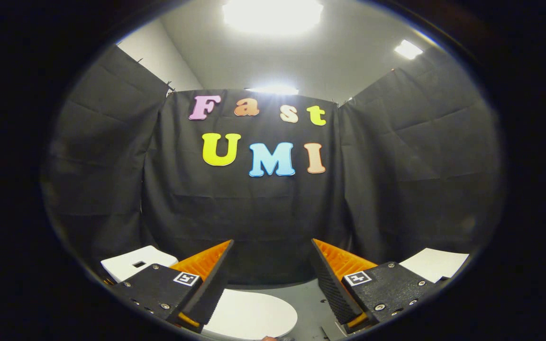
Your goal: Open the toilet lid.
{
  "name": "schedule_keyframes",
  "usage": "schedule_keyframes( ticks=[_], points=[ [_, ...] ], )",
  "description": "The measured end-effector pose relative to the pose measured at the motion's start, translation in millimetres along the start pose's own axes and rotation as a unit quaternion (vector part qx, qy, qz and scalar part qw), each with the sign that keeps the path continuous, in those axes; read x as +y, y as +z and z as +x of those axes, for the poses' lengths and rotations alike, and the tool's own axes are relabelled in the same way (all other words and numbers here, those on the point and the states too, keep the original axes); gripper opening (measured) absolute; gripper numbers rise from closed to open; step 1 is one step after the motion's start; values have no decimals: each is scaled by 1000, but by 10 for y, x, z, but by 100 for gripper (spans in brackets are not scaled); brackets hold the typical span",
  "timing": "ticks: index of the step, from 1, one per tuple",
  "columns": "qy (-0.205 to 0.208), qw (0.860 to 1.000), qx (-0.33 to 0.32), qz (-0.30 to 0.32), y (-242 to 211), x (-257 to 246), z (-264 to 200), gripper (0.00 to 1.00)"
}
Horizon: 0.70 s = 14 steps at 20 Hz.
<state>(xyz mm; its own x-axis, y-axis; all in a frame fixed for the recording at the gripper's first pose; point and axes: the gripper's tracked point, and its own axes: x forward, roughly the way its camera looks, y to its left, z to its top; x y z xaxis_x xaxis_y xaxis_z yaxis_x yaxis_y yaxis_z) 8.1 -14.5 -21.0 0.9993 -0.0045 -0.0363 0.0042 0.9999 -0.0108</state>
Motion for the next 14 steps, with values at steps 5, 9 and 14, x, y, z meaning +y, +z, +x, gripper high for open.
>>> schedule_keyframes(
  ticks=[5,9,14],
  points=[
    [-17,1000,9,-10,-99,-152,44,95],
    [-20,1000,15,4,-199,-210,74,95],
    [-14,1000,6,-22,-162,-143,66,95]
  ],
)
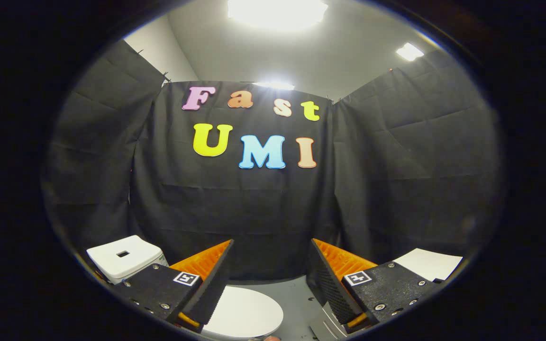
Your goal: Open the toilet lid.
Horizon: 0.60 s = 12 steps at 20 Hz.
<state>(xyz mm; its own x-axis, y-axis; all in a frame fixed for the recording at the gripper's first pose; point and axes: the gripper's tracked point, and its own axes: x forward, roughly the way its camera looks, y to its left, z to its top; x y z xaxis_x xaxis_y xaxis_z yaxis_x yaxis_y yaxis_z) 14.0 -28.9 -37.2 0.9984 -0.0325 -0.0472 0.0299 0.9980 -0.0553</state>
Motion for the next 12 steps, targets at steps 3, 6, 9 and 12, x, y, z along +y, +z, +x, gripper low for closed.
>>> schedule_keyframes(
  ticks=[3,6,9,12],
  points=[
    [11,1000,-8,-3,82,106,-5,95],
    [23,1000,-11,-4,110,195,-24,95],
    [24,1000,-7,3,68,206,-5,95],
    [22,1000,9,-12,-101,179,40,95]
  ],
)
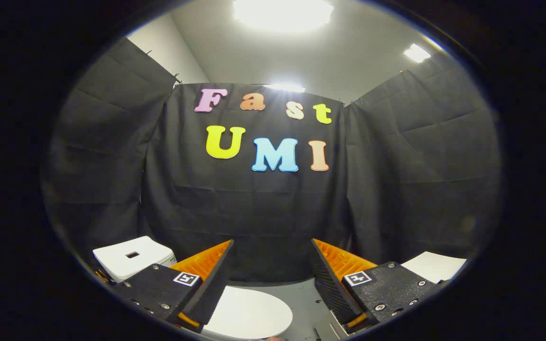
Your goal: Open the toilet lid.
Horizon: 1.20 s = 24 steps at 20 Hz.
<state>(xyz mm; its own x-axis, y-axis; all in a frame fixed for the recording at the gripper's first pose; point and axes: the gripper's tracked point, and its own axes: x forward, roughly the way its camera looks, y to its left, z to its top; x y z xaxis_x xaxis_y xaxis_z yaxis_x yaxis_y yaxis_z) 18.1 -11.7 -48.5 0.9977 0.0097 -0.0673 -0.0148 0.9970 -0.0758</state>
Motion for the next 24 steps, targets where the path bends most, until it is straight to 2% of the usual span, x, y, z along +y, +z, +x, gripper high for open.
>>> schedule_keyframes(
  ticks=[4,7,10,13,15,17,19,24],
  points=[
    [-24,998,11,-50,-50,-110,-3,95],
    [-24,998,6,-53,-17,-74,-14,95],
    [-24,999,15,21,-104,-14,49,95],
    [11,990,30,136,-282,231,103,95],
    [12,986,50,156,-519,215,118,95],
    [-8,984,81,160,-844,57,98,95],
    [-10,974,106,199,-1124,13,38,95],
    [-25,939,180,292,-2066,-119,-145,96]
  ],
)
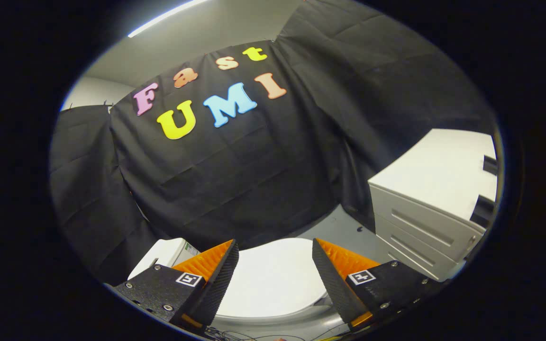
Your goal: Open the toilet lid.
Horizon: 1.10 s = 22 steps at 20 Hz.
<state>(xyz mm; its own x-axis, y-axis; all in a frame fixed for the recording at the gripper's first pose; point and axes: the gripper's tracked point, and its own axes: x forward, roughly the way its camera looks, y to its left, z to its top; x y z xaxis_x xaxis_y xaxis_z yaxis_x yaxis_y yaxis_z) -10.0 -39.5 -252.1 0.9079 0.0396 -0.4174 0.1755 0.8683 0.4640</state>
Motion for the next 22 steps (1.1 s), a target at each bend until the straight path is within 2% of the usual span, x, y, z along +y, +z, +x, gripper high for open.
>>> schedule_keyframes(
  ticks=[5,15,22],
  points=[
    [-32,995,65,75,-731,-511,21,95],
    [-58,980,122,146,-1461,-880,190,95],
    [-88,964,156,195,-1869,-1139,273,94]
  ],
)
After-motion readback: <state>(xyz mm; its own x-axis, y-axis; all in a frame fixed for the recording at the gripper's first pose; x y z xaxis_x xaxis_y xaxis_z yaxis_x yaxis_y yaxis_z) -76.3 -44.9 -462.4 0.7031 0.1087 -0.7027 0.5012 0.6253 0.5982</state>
